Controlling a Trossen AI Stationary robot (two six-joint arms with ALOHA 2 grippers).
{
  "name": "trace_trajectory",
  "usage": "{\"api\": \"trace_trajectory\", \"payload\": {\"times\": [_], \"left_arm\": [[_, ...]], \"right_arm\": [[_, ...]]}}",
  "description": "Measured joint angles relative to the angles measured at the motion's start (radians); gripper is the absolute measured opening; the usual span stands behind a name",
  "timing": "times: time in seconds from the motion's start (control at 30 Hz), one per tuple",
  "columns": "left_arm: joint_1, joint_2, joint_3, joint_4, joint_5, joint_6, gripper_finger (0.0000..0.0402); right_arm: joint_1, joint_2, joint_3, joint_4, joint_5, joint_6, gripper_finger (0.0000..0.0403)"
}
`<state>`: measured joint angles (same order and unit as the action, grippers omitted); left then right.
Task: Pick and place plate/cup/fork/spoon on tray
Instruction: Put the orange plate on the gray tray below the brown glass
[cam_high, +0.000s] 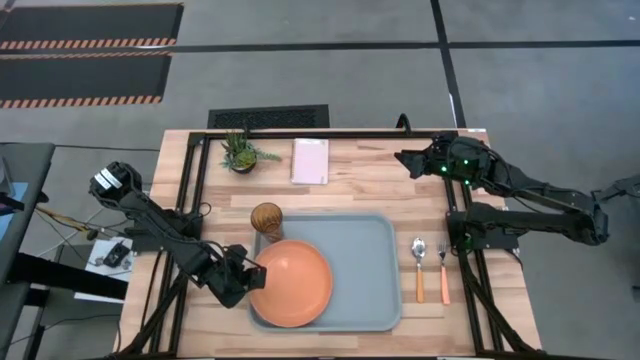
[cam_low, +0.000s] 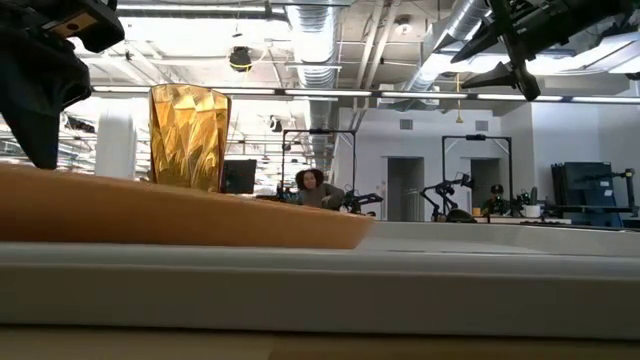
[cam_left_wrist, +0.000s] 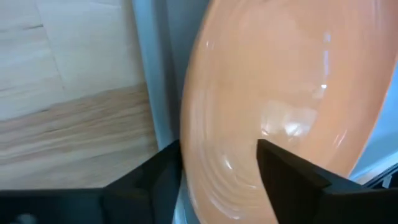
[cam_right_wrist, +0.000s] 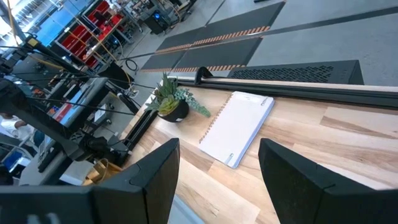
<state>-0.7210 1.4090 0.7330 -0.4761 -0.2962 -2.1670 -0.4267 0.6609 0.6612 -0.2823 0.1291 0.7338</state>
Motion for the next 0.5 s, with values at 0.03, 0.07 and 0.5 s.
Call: {"api": "trace_trajectory", "payload": {"times": [0.03,0.07,0.5], "left_arm": [[0.002,0.000,0.000,-0.004,0.001,0.000,0.0203],[0.005,0.000,0.000,-0.004,0.003,0.000,0.0212],[0.043,-0.036,0.000,-0.032,0.056,0.068,0.0265]], "right_arm": [[0.000,0.000,0.000,-0.001,0.000,0.000,0.0244],[0.000,0.000,0.000,-0.001,0.000,0.000,0.0244],[0.000,0.000,0.000,-0.001,0.000,0.000,0.0244]]}}
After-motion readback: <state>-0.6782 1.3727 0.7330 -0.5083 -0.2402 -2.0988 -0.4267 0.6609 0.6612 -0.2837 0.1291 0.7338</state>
